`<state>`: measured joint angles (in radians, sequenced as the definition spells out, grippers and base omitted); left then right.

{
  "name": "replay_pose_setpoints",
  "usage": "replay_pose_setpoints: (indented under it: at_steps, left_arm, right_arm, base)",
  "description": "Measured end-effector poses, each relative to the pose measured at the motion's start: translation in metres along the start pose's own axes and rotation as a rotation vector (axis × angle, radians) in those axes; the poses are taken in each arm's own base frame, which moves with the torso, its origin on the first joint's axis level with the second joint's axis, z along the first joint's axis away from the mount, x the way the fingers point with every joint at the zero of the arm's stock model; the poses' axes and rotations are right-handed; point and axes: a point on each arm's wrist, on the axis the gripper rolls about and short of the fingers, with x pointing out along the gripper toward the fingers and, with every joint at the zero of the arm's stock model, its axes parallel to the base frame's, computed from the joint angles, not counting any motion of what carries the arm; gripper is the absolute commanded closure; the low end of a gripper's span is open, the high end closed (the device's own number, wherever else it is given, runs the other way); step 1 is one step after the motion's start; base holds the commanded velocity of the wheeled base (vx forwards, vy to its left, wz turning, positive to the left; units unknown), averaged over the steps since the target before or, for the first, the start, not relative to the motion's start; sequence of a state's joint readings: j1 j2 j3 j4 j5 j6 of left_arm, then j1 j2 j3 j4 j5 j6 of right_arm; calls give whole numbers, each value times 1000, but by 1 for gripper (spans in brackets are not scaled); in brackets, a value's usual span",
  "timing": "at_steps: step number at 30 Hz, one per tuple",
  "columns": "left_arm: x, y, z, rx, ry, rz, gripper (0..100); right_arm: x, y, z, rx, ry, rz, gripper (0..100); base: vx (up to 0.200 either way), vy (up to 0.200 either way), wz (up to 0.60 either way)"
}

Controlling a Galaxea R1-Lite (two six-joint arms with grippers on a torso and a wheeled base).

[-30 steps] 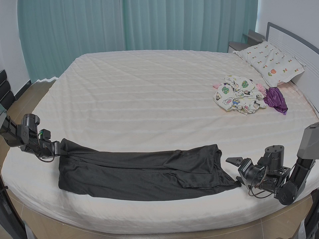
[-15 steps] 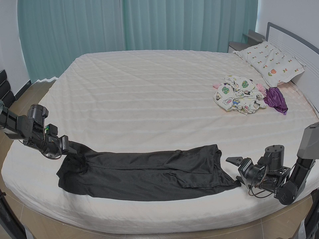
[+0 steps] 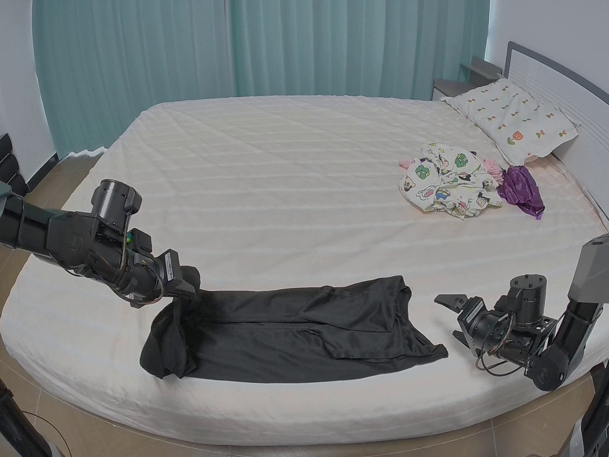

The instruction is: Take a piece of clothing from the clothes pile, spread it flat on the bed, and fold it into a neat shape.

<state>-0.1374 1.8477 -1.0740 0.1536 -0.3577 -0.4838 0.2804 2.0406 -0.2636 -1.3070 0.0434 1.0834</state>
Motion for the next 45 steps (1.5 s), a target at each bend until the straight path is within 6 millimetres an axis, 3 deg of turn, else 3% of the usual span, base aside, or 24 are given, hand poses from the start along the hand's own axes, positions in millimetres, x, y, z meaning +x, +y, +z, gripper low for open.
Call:
replay_pose_setpoints:
  at_steps: [5,19,33,43,44,45]
  left_arm:
    - [4,-26,-9,-21,5,-12,100]
    - [14,-84,-12,-6,4,-115,100]
    - [51,-107,-11,19,47,-138,100]
    - [84,-115,-6,-8,33,-105,100]
    - [86,-115,-6,-10,35,-102,0]
    - [88,-115,-6,-14,34,-100,0]
  right_arm:
    - [0,0,3,4,-11,2,0]
    - [0,0,5,5,-17,3,0]
    - [1,-1,3,3,-11,0,0]
    - [3,-2,2,1,-5,-6,0]
    - [3,-2,2,1,-4,-7,0]
    - [3,-2,1,0,-3,-7,0]
  base:
    - [0,-200,0]
    - [0,-200,0]
    - [0,-200,0]
    - [0,0,0]
    - [0,0,0]
    - [0,0,0]
